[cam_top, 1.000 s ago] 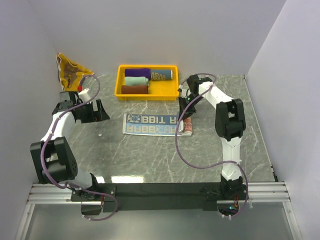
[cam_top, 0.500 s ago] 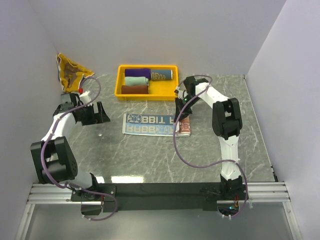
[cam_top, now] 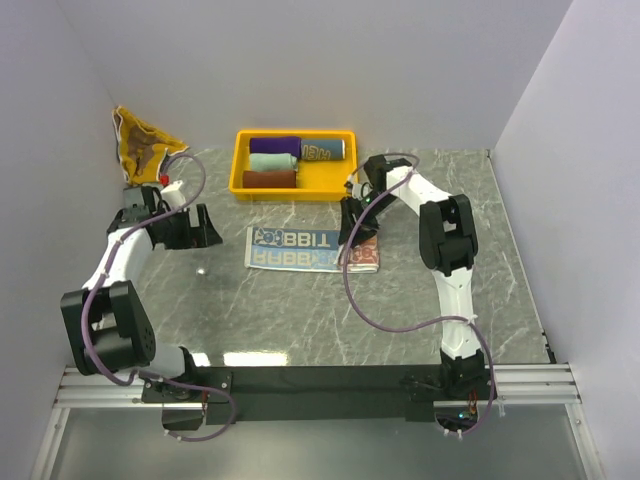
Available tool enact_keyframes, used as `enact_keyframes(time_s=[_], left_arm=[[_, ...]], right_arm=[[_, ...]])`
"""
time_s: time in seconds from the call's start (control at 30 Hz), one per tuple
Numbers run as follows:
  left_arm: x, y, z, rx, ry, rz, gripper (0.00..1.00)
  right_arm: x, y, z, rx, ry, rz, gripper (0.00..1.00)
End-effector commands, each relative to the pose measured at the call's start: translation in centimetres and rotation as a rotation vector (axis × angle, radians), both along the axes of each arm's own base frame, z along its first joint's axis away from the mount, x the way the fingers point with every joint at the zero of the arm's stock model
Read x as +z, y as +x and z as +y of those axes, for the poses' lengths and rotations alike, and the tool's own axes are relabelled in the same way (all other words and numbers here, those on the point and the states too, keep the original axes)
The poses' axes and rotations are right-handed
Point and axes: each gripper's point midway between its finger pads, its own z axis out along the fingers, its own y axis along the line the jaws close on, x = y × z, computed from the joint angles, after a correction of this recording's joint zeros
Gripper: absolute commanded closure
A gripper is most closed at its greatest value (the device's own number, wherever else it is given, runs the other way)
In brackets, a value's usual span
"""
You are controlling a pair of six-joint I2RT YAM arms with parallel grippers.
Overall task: Roll the towels
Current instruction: Fold the towel
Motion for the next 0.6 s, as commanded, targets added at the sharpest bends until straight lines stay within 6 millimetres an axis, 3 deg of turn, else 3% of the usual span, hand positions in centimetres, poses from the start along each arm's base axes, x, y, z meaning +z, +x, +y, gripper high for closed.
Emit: enact_keyframes(time_s=[0.0, 0.07, 0.1, 0.13, 0.23, 0.27, 0.33, 0.37, 0.4, 0.57], left_arm=[[1.7, -0.1, -1.4, -0.083, 0.037, -0.083, 0.00], [2.0, 0.0, -2.0, -0.106, 0.048, -0.108, 0.03], [2.1, -0.1, -2.8, -0.131, 0.049, -0.120, 0.10], [2.2, -0.2, -3.1, -0.142, 0.049, -0.125, 0.13], [2.0, -0.2, -5.4, -0.201, 0.034, -0.124, 0.25], [1.6, -0.2, -6.8, -0.237, 0.026, -0.118, 0.30], [1.1, 0.0, -7.6, -0.241, 0.019, -0.104, 0.36], [0.5, -0.3, -9.5, -0.292, 0.013, -0.088, 0.39], [0.4, 0.2, -10.0, -0.297, 0.012, -0.097, 0.41], [-1.8, 1.2, -12.8, -0.310, -0.019, -0.024, 0.53]], right_arm=[[3.5, 1.0, 0.7, 0.018, 0.090, -0.069, 0.45], [5.7, 1.0, 0.5, 0.022, 0.150, -0.096, 0.44], [6.5, 1.2, 0.3, 0.015, 0.166, -0.107, 0.44], [7.7, 1.6, -0.5, 0.021, 0.187, -0.154, 0.44], [8.9, 2.9, -3.2, -0.004, 0.174, -0.222, 0.46], [8.2, 3.7, -4.5, -0.020, 0.116, -0.242, 0.48], [7.3, 5.1, -6.3, -0.032, 0.059, -0.275, 0.50], [6.4, 5.5, -7.3, -0.029, -0.004, -0.283, 0.50], [6.3, 6.3, -7.8, -0.027, -0.027, -0.305, 0.51], [3.4, 8.3, -8.2, -0.029, -0.089, -0.334, 0.56]])
